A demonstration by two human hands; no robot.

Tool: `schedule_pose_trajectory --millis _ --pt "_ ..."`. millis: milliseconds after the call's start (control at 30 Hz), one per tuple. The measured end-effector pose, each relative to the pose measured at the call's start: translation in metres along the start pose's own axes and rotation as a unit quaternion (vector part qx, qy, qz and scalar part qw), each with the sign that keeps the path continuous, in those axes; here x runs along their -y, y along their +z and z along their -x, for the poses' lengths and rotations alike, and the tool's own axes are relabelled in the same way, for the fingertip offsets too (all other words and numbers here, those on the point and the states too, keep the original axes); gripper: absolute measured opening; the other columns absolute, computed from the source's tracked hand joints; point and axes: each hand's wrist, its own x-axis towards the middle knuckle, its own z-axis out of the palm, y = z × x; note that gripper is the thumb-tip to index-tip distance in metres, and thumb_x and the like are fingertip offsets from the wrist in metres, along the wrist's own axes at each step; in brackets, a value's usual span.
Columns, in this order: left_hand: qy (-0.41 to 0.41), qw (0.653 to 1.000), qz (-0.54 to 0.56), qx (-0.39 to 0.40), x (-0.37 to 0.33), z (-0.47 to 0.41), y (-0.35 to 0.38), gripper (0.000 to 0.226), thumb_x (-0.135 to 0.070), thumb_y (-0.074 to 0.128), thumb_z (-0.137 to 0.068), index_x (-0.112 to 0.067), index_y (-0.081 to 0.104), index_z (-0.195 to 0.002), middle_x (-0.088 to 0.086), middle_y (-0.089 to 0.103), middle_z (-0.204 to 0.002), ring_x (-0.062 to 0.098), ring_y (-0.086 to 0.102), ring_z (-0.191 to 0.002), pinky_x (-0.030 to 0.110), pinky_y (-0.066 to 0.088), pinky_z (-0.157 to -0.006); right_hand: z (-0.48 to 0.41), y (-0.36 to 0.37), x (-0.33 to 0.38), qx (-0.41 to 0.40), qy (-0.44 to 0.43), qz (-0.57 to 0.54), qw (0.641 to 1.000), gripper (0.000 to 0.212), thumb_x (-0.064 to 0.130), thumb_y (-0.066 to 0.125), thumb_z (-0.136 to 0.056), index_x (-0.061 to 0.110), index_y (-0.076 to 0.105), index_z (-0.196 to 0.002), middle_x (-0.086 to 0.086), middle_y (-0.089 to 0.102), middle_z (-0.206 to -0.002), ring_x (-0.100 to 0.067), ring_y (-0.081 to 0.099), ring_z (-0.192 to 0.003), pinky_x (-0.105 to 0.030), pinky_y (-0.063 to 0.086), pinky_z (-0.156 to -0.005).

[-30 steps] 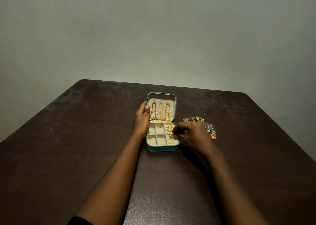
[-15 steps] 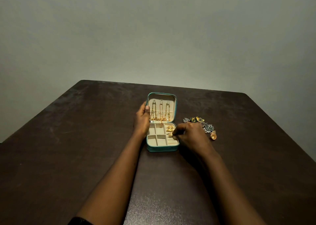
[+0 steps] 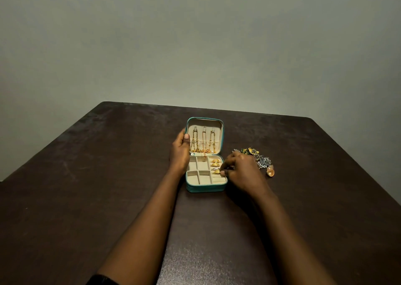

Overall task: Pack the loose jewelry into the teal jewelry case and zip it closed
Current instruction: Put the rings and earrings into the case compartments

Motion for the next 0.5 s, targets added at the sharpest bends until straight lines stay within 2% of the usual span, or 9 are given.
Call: schedule_pose_trajectory --millis 167,300,400,500 --pt "0.008 1.0 -0.007 -0.005 -0.001 0.0 0.001 0.037 -0.019 0.031 -0.102 -0.01 0.047 -0.135 0.013 0.062 -0.118 0.023 0.06 -0.105 0.044 0.051 -0.092 0.0 0.0 -0.001 0.0 0.003 -0.011 1.0 0.015 0.01 0.069 -0.081 0.01 0.075 -0.094 -0.004 0.064 -0.111 -0.005 0.048 -0.089 -0.013 0.035 -0.075" --pt "0.001 1.0 -0.007 -0.007 -0.001 -0.001 0.001 0.038 -0.019 0.031 -0.102 -0.008 0.046 -0.136 0.016 0.061 -0.121 0.025 0.06 -0.108 0.045 0.051 -0.093 0.0 -0.003 -0.002 -0.011 0.029 -0.063 0.998 0.014 0.009 0.072 -0.077 0.009 0.075 -0.091 -0.003 0.067 -0.105 -0.007 0.053 -0.087 -0.017 0.037 -0.075" --pt "-0.006 1.0 -0.013 -0.006 0.0 -0.001 0.0 0.037 -0.02 0.031 -0.102 -0.012 0.048 -0.134 0.01 0.063 -0.118 0.027 0.06 -0.111 0.049 0.049 -0.095 -0.003 -0.011 -0.009 -0.056 0.063 -0.096 0.992 0.015 0.006 0.072 -0.076 0.007 0.075 -0.09 -0.005 0.068 -0.101 -0.011 0.056 -0.089 -0.015 0.037 -0.075" --pt "-0.012 1.0 -0.012 -0.001 -0.001 0.0 0.0 0.037 -0.021 0.031 -0.102 -0.013 0.048 -0.134 0.006 0.063 -0.114 0.025 0.061 -0.108 0.049 0.05 -0.094 -0.005 -0.02 -0.025 -0.118 0.124 -0.133 0.976 0.013 0.002 0.072 -0.076 0.005 0.075 -0.089 -0.007 0.068 -0.1 -0.013 0.058 -0.086 -0.01 0.038 -0.064"
